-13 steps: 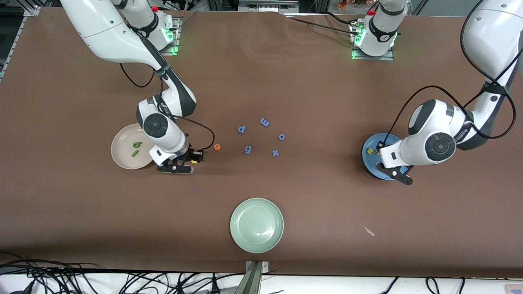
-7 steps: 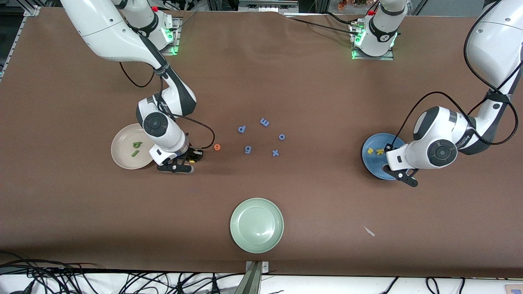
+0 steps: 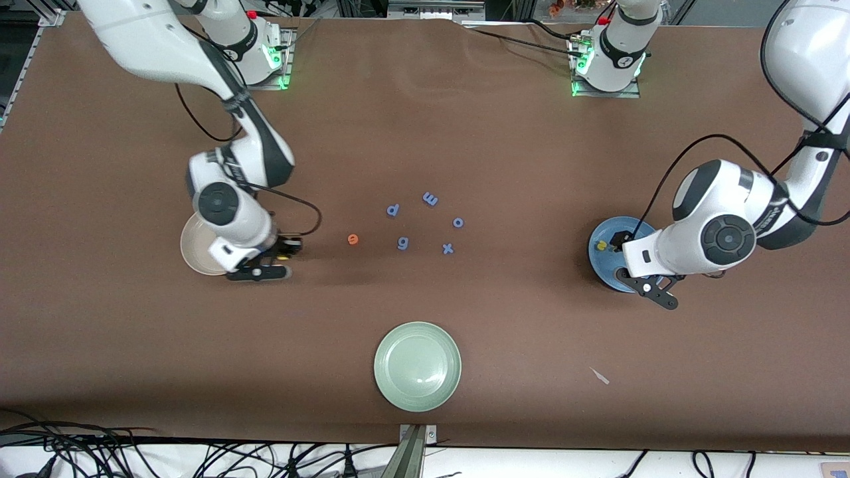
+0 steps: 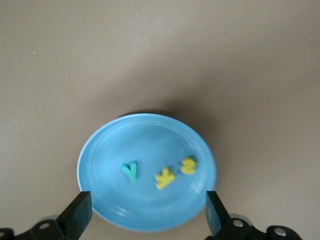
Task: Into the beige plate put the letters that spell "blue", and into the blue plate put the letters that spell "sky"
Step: 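Drop the y into the blue plate while the right gripper places the u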
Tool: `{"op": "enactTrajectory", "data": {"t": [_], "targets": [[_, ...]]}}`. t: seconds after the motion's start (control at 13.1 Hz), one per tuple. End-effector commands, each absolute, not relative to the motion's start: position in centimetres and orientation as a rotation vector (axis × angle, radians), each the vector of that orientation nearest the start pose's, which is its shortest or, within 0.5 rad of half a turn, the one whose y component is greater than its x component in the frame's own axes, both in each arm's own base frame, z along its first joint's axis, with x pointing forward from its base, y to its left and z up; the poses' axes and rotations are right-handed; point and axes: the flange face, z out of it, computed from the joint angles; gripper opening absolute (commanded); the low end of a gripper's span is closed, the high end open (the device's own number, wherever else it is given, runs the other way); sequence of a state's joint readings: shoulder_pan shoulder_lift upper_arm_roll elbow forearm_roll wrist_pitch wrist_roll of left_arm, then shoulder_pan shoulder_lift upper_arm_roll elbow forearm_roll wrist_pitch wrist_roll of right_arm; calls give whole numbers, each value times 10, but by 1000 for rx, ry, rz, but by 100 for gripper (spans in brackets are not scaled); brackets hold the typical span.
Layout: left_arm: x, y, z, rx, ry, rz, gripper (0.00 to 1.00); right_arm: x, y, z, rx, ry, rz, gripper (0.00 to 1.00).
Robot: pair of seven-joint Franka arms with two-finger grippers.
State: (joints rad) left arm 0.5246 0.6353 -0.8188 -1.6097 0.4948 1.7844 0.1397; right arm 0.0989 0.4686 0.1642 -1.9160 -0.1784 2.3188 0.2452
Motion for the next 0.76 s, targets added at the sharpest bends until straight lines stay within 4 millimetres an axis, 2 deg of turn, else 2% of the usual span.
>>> {"op": "enactTrajectory", "data": {"t": [0.0,0.08,0.23,0.38,0.46,0.53,0.61,0.69], "targets": [[647,-97,384,-2992,864,433,100,560,92,263,-3207,-333,112,16],[645,-95,406,-3006,847,468,100,542,78,258,-3206,-336,108,19],[640,-92,444,-3007,816,499,100,514,61,241,-3191,-344,46,53],[635,-87,481,-2994,785,478,100,514,62,240,-3193,-301,42,67],[630,-92,501,-2984,778,440,100,514,66,242,-3200,-234,33,69],[624,-99,517,-2978,779,408,100,512,84,242,-3197,-188,27,69],[620,-90,532,-2984,710,384,100,512,111,245,-3188,-113,9,69],[620,-77,538,-2969,631,374,100,512,141,245,-3176,-35,-3,69]]}}
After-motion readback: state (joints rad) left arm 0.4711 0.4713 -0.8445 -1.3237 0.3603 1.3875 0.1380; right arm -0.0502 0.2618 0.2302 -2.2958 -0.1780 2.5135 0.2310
